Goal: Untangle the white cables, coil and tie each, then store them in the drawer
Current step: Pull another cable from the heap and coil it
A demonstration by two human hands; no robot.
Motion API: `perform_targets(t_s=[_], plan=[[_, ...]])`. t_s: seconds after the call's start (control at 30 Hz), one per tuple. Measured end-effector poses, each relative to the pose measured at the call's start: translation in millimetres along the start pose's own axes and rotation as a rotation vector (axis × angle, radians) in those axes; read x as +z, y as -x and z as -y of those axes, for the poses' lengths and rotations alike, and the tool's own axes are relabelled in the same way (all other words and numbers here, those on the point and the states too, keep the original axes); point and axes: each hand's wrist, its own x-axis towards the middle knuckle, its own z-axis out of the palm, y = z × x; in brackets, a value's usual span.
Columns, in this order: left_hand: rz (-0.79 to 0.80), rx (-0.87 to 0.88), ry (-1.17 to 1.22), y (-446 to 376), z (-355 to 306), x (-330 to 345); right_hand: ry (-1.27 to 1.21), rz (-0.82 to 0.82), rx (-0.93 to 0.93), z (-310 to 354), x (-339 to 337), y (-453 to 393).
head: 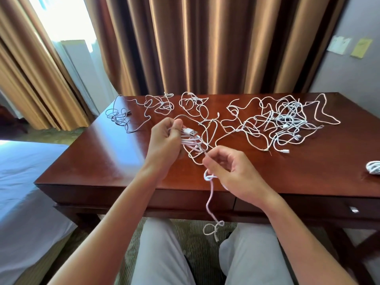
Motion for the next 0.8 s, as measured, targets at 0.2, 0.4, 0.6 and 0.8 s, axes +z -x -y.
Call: perform_targets(t_s=[0.2,0.4,0.6,0.8], plan=[[0.269,-0.404,0.24,10.5,0.6,8.6,-0.195,-0.111,-0.109,-2.8,7.1,1.3],[0.498,-0.627,0.355,24.1,-6.2,21.0,-0.025,-0.334,-0.221,-6.5,29.0,-6.1],[0.474,-0.629,0.269,32.7,6.9,24.7,0.103,-0.36,-0.114,0.7,35.8,-14.9],[0.282,-0.233,-0.132,25.8,30.5,20.4,0.043,-0.339,-0.045,-1.8,25.9,-16.3]])
